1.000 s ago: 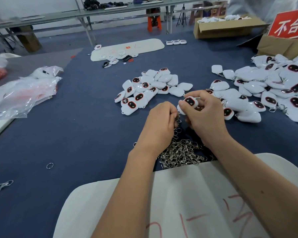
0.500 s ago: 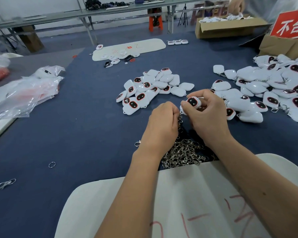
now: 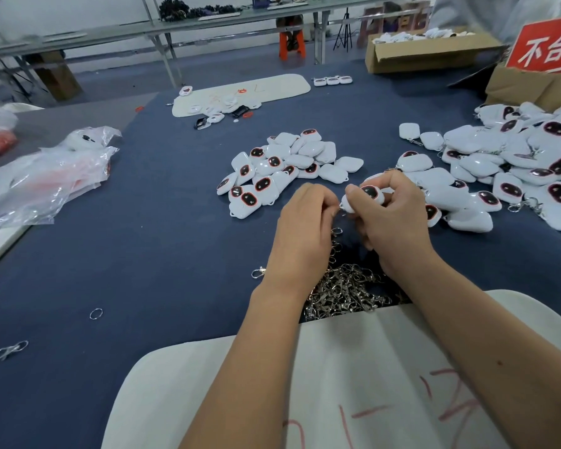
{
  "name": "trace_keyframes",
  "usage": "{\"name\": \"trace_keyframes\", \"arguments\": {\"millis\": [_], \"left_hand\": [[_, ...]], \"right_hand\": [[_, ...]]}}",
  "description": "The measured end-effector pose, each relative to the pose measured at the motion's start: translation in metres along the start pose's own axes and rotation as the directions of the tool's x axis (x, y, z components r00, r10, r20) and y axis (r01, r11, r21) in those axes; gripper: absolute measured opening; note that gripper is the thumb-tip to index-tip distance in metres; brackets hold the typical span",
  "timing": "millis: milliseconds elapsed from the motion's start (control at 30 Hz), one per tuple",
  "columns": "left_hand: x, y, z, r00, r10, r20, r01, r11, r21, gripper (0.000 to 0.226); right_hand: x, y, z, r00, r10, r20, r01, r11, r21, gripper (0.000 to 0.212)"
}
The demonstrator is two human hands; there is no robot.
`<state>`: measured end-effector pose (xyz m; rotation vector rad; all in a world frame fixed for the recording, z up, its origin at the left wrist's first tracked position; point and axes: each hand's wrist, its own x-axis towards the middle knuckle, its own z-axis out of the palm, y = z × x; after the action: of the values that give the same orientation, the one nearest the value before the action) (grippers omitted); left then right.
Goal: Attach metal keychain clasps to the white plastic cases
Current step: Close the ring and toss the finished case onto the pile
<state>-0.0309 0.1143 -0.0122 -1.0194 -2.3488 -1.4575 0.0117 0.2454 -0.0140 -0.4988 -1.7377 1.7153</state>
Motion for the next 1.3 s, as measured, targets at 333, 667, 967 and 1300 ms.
{"name": "trace_keyframes", "arguments": {"millis": [333,667,967,1300], "left_hand": [[0.004,-0.007,-0.005,0.993,0.080,-0.084,-0.081,0.997,-0.002,0.010],[0.002,-0.004,-0.007,0.999,0.027,-0.021,-0.025,0.993,0.115,0.014],[0.003,-0.003,-0.004,0.997,-0.073,0.003,0.072,0.985,0.159,0.013],[0.007,0.005,-0.003,0.940,-0.338,0.039,0.315,0.821,-0.477,0.012]], "right_hand": [[0.001,-0.003,-0.003,0.994,0.061,0.090,-0.072,0.990,0.119,0.019],[-0.002,0.000,-0.001,0.997,-0.068,0.039,0.069,0.997,-0.027,0.029],[-0.005,0.001,0.001,0.974,-0.216,0.063,0.224,0.958,-0.176,0.041],[0.004,-0.003,-0.005,0.992,0.055,0.116,-0.071,0.988,0.139,0.033]]}}
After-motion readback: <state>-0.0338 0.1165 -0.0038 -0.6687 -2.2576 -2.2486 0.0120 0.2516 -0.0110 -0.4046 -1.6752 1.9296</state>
